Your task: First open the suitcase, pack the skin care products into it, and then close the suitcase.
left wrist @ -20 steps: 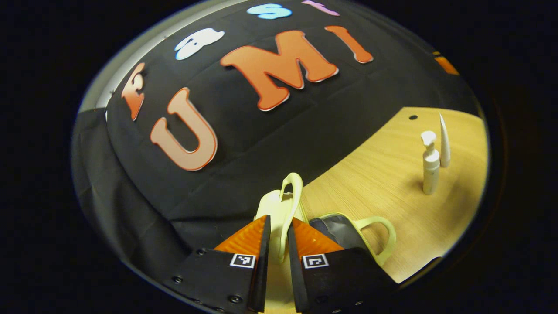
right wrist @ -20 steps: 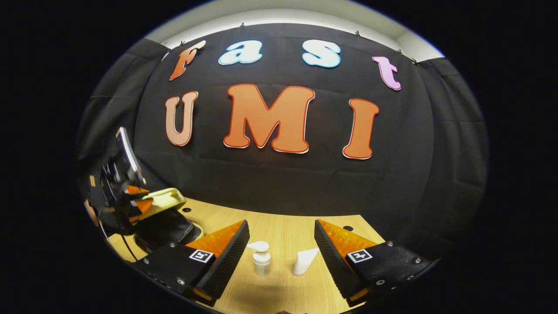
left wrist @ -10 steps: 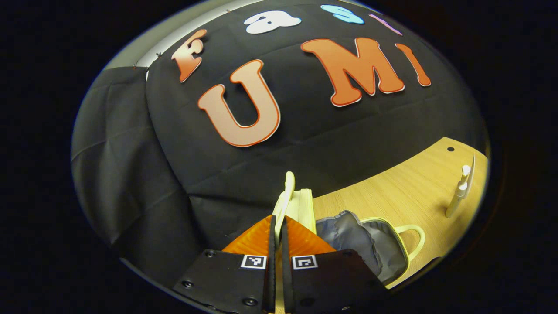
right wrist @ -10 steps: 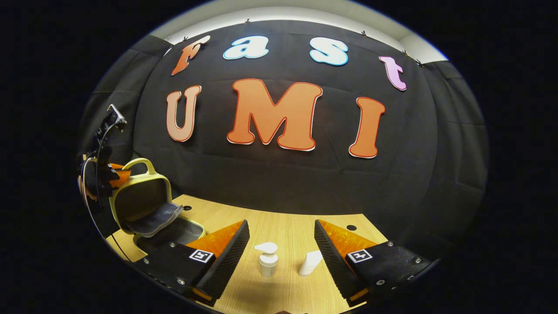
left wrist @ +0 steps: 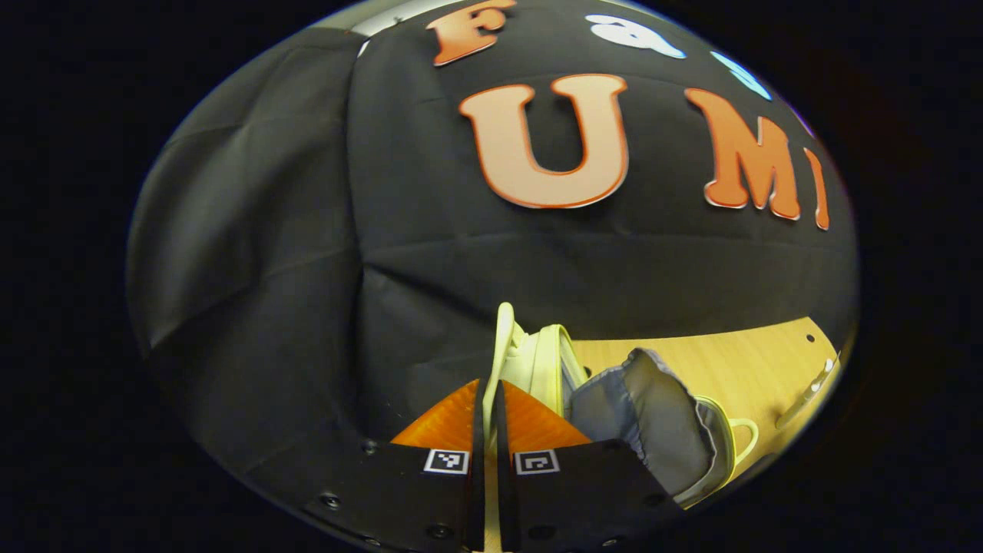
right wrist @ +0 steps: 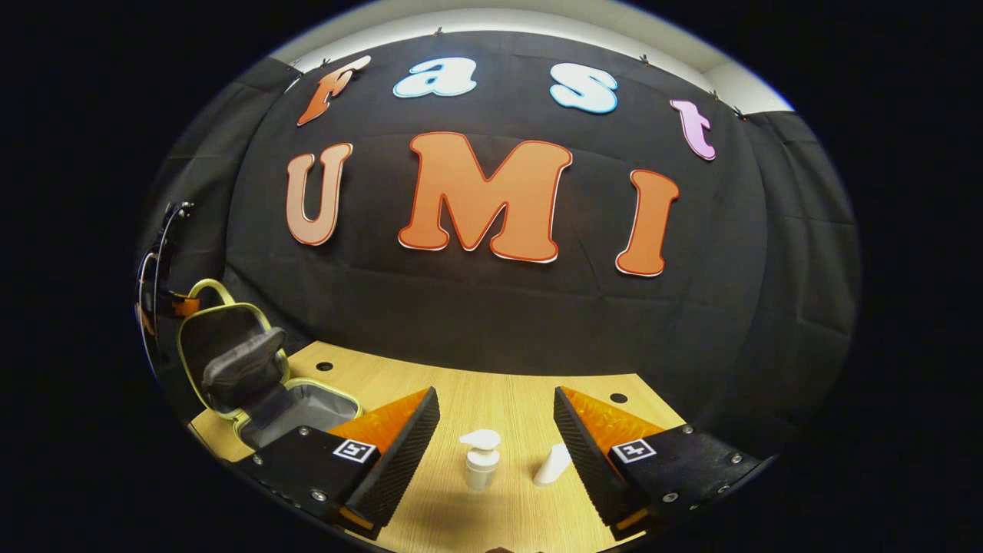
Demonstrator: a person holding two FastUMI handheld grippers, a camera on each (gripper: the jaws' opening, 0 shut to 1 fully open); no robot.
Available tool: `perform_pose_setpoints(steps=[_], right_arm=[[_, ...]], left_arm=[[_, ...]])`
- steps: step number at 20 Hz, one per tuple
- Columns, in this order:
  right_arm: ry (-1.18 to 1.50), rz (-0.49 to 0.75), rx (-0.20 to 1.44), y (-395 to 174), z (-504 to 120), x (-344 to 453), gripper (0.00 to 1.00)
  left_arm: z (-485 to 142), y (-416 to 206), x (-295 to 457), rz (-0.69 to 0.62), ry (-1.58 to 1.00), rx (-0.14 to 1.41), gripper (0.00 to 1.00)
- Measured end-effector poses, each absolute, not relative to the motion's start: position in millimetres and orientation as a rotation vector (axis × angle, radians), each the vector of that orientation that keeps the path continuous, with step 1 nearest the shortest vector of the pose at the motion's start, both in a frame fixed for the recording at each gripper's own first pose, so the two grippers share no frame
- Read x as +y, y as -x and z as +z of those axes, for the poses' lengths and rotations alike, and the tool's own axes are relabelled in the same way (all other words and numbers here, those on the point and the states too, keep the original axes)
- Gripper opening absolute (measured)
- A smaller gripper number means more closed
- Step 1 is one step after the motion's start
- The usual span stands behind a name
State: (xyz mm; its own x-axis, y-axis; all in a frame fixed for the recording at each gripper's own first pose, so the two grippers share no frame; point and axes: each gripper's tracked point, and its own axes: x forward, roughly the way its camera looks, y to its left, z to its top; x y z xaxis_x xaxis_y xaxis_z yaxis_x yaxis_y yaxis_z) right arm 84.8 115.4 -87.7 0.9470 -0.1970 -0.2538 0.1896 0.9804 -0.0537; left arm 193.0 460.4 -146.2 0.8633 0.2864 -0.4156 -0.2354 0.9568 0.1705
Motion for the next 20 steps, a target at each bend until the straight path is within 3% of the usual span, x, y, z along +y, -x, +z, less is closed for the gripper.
perform_pose_setpoints(steps=[7, 12, 15, 16, 18, 19, 20], right_arm=[[0.007, -0.237, 0.281, -93.0, -86.9, 122.7, 0.96], [-0.015, -0.279, 0.296, -96.9, -85.5, 120.7, 0.96], [-0.035, -0.314, 0.303, -96.2, -83.4, 113.5, 0.95], [-0.037, -0.326, 0.302, -95.5, -83.4, 110.7, 0.95], [-0.034, -0.334, 0.291, -94.3, -81.2, 106.0, 0.95], [-0.028, -0.336, 0.286, -94.7, -79.4, 102.7, 0.95], [-0.023, -0.332, 0.282, -95.7, -80.2, 99.9, 0.95]], left_arm=[[-252.1, -158.3, 560.9, 0.378, 0.081, 0.637, 0.08], [-326.6, -148.5, 583.6, 0.447, 0.139, 0.826, 0.1], [-310.7, -163.0, 599.2, 0.512, 0.049, 0.839, 0.29], [-299.1, -170.9, 601.8, 0.537, 0.014, 0.82, 0.27], [-264.1, -174.4, 595.2, 0.545, -0.076, 0.727, 0.35], [-254.7, -170.2, 590.8, 0.534, -0.106, 0.691, 0.41], [-241.1, -172.9, 581.1, 0.524, -0.127, 0.658, 0.58]])
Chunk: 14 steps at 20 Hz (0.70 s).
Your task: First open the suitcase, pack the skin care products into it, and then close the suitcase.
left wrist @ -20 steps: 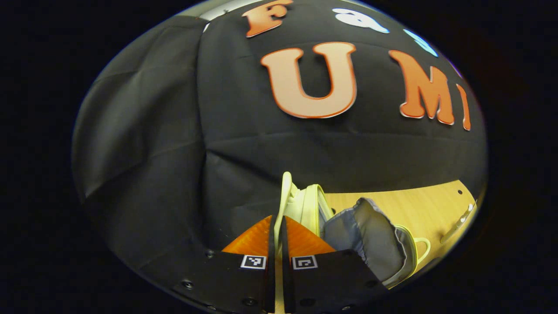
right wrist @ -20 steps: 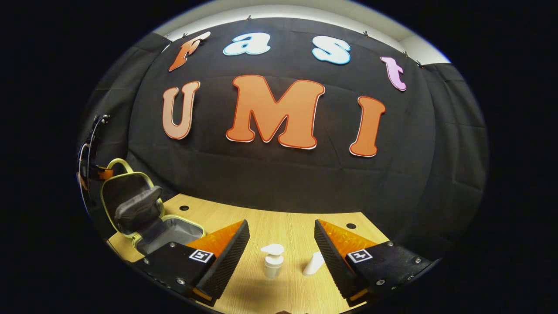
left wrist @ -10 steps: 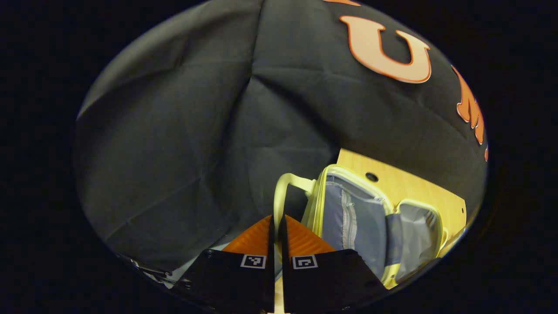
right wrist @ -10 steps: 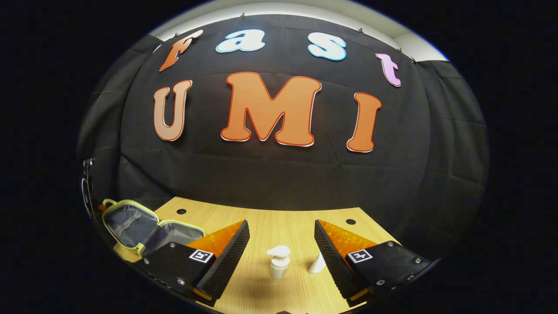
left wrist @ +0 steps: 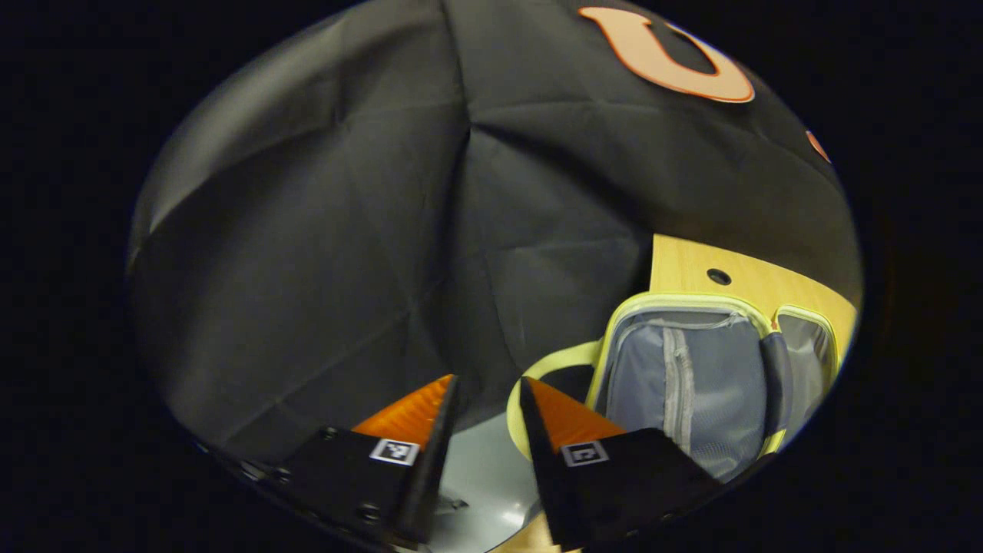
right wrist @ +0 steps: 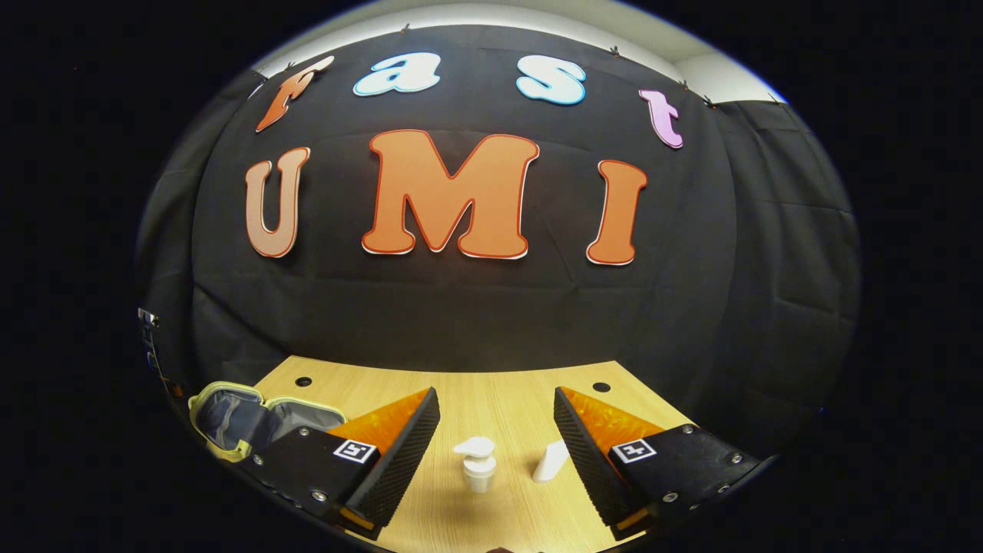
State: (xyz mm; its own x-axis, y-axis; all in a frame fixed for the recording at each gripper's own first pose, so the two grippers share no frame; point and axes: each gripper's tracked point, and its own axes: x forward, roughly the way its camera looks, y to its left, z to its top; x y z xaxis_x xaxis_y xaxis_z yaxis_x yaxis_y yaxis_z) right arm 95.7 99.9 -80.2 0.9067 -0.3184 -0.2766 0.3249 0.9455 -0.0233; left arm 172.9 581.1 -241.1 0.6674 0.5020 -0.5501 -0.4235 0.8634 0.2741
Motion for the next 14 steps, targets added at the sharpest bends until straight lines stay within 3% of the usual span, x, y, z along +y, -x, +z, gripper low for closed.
perform_pose_setpoints(steps=[1, 4, 14], right_arm=[[-0.017, -0.327, 0.279, -97.7, -79.8, 96.0, 0.95], [-0.01, -0.318, 0.252, -98.5, -76.7, 79.1, 0.96], [0.034, -0.236, 0.203, -99.0, -82.1, 25.9, 0.96]], left_arm=[[-229.1, -176.2, 568.0, 0.509, -0.132, 0.625, 0.75], [-179.0, -174.3, 527.7, 0.473, -0.157, 0.528, 0.92], [-7.2, -76.9, 377.4, 0.239, -0.303, 0.216, 0.99]])
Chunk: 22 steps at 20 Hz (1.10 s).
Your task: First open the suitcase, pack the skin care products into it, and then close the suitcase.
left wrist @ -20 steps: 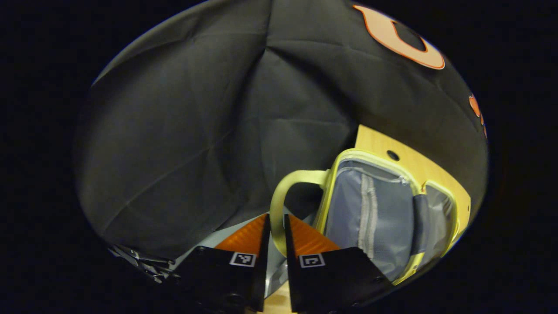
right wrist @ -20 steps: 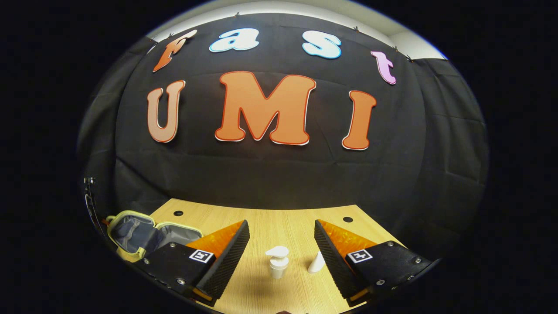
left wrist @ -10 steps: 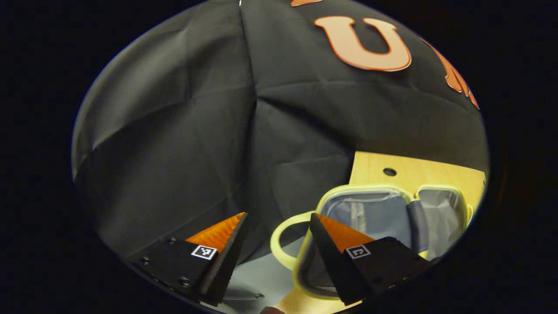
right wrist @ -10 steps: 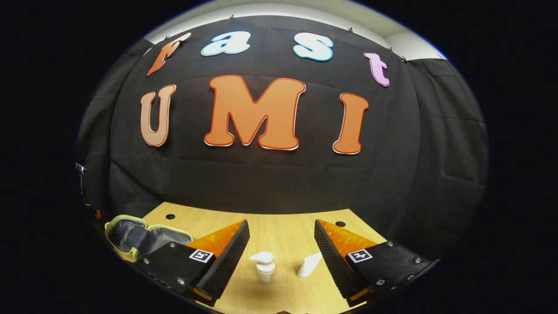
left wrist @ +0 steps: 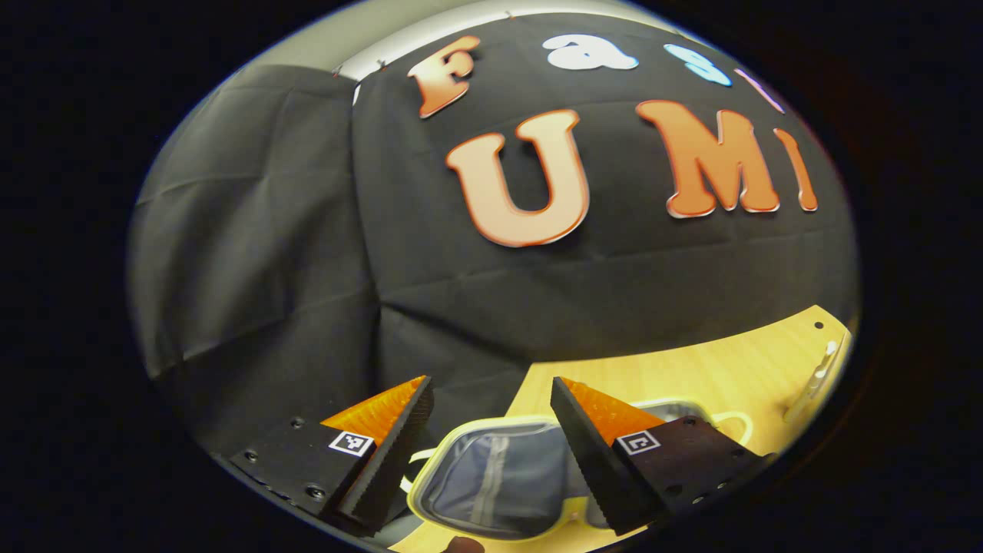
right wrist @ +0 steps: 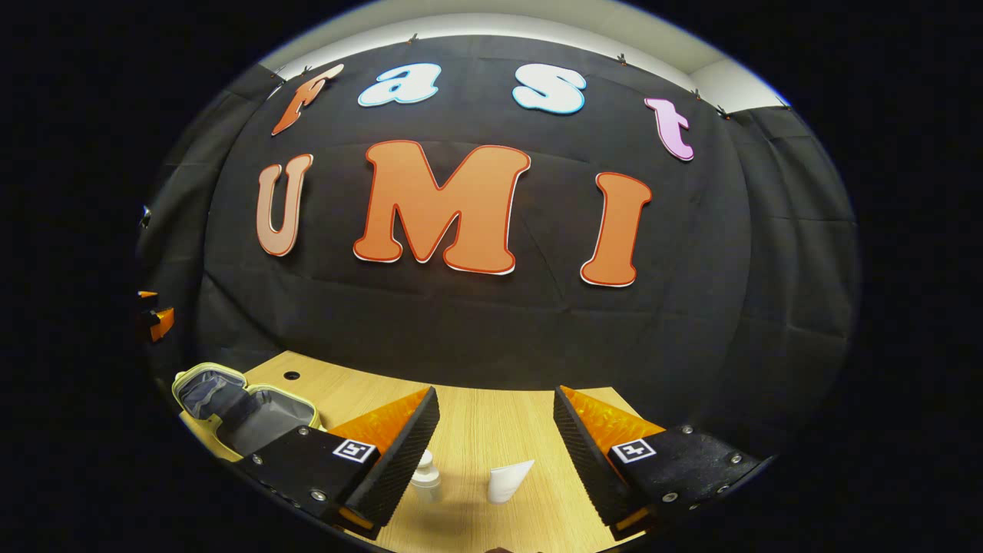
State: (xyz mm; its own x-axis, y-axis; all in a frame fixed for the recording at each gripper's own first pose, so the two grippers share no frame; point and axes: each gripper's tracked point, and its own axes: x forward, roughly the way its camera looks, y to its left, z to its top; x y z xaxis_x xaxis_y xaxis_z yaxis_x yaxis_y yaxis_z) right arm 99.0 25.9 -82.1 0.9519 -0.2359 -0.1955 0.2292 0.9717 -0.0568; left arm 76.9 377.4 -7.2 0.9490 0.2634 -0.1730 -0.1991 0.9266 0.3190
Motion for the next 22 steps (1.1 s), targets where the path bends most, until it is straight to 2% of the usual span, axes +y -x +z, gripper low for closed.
perform_pose_setpoints(steps=[6, 13, 18, 22], right_arm=[[0.012, -0.198, 0.18, -94.3, -85.0, 3.4, 0.96], [0.01, -0.175, 0.204, -80.8, -98.9, -29.1, 0.96], [0.015, -0.155, 0.229, -76.8, -111.3, -40.4, 0.96], [0.016, -0.159, 0.22, -73.0, -109.0, -50.0, 0.96]], left_arm=[[87.0, -19.9, 326.3, 0.088, -0.303, 0.097, 1.0], [164.3, 32.9, 282.8, -0.113, -0.293, 0.023, 0.99], [174.0, 45.3, 272.0, -0.233, -0.272, 0.114, 1.0], [136.9, 46.6, 269.2, -0.317, -0.261, 0.235, 0.99]])
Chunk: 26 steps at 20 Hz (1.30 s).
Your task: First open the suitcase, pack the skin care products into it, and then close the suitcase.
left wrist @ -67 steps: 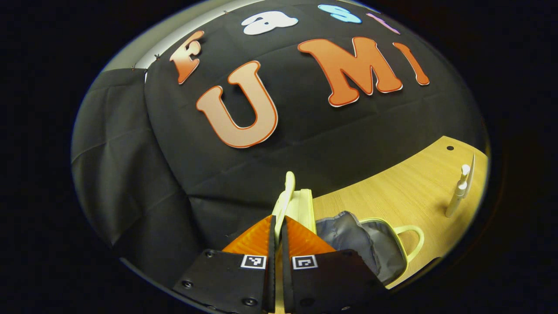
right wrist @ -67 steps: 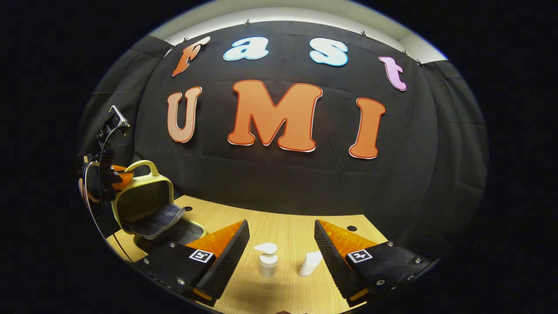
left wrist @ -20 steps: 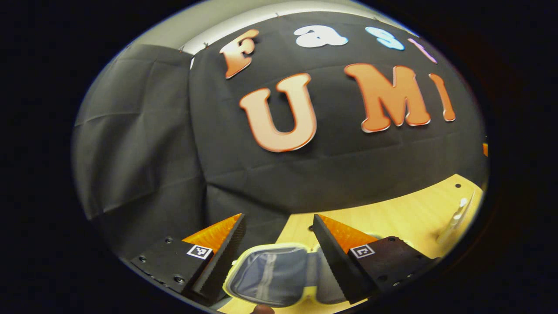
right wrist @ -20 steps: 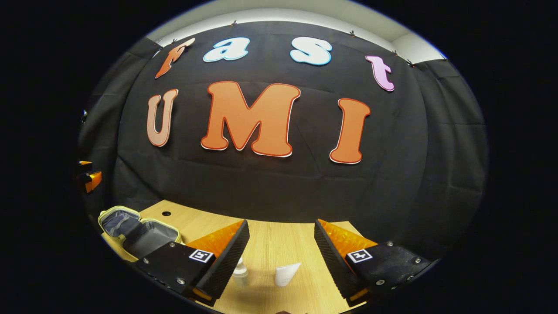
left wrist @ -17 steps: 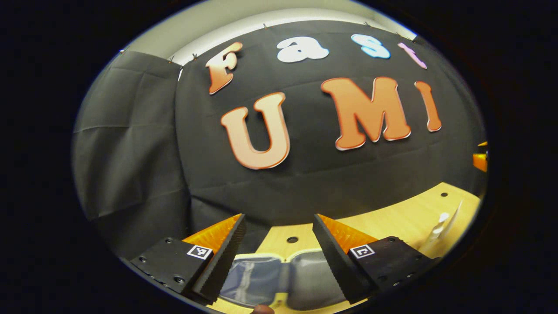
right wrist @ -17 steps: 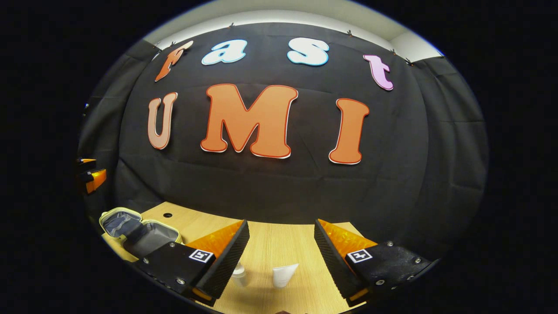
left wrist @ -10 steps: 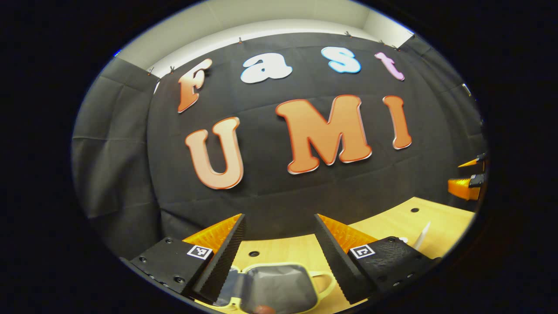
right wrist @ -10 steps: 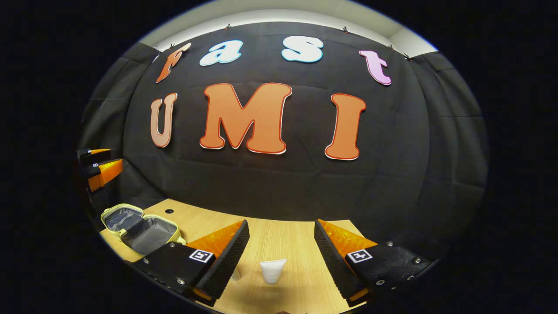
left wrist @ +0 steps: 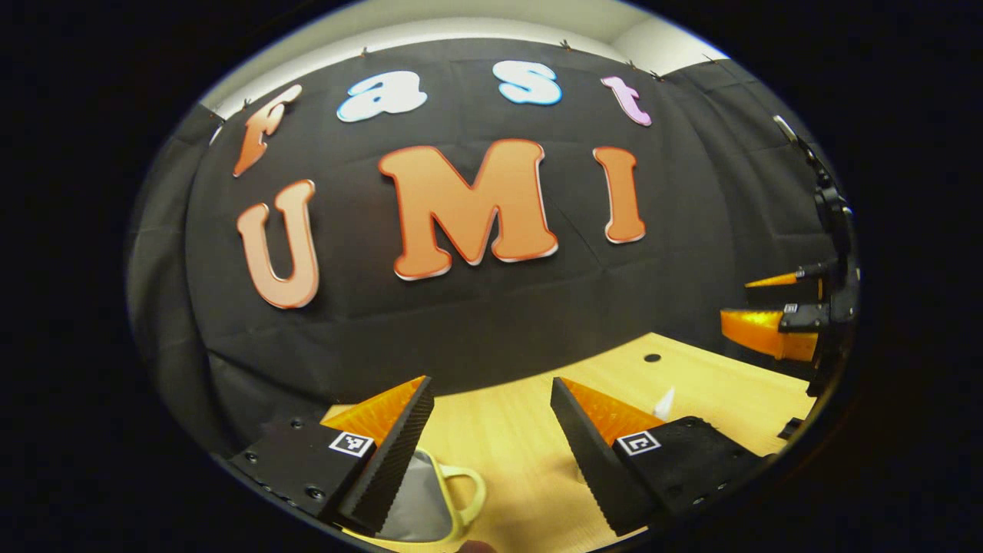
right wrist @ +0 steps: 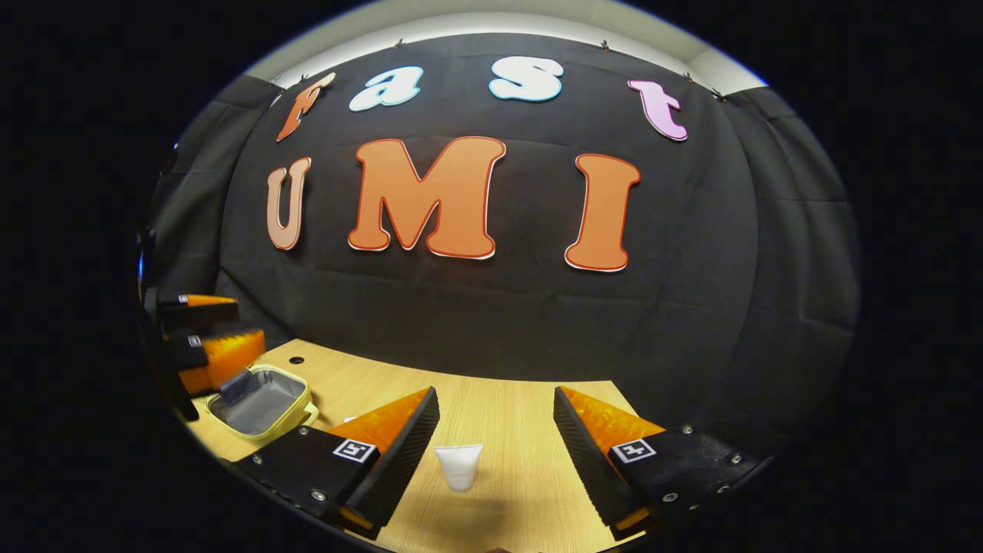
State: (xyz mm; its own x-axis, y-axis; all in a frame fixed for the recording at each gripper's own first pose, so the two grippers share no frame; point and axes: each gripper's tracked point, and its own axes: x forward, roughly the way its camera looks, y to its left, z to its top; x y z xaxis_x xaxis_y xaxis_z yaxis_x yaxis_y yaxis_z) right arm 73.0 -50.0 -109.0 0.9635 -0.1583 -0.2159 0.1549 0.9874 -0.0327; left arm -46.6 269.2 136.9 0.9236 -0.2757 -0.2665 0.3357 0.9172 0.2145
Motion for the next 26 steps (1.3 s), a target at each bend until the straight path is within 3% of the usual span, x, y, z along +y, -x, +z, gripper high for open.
perform_pose_setpoints(steps=[8, 16, 24, 26], right_arm=[[0.012, -0.196, 0.243, -59.3, -114.7, -72.6, 0.96], [0.022, -0.235, 0.261, -45.2, -116.5, -90.1, 0.96], [0.034, -0.274, 0.308, -29.7, -126.9, -105.7, 0.96], [0.041, -0.277, 0.316, -27.8, -127.8, -107.3, 0.96]], left_arm=[[48.0, 65.7, 227.0, -0.443, -0.282, 0.47, 0.99], [-47.7, 61.1, 200.3, -0.482, -0.308, 0.662, 1.0], [-111.9, 37.7, 178.5, -0.496, -0.296, 0.75, 1.0], [-122.0, 32.0, 175.2, -0.502, -0.291, 0.754, 0.95]])
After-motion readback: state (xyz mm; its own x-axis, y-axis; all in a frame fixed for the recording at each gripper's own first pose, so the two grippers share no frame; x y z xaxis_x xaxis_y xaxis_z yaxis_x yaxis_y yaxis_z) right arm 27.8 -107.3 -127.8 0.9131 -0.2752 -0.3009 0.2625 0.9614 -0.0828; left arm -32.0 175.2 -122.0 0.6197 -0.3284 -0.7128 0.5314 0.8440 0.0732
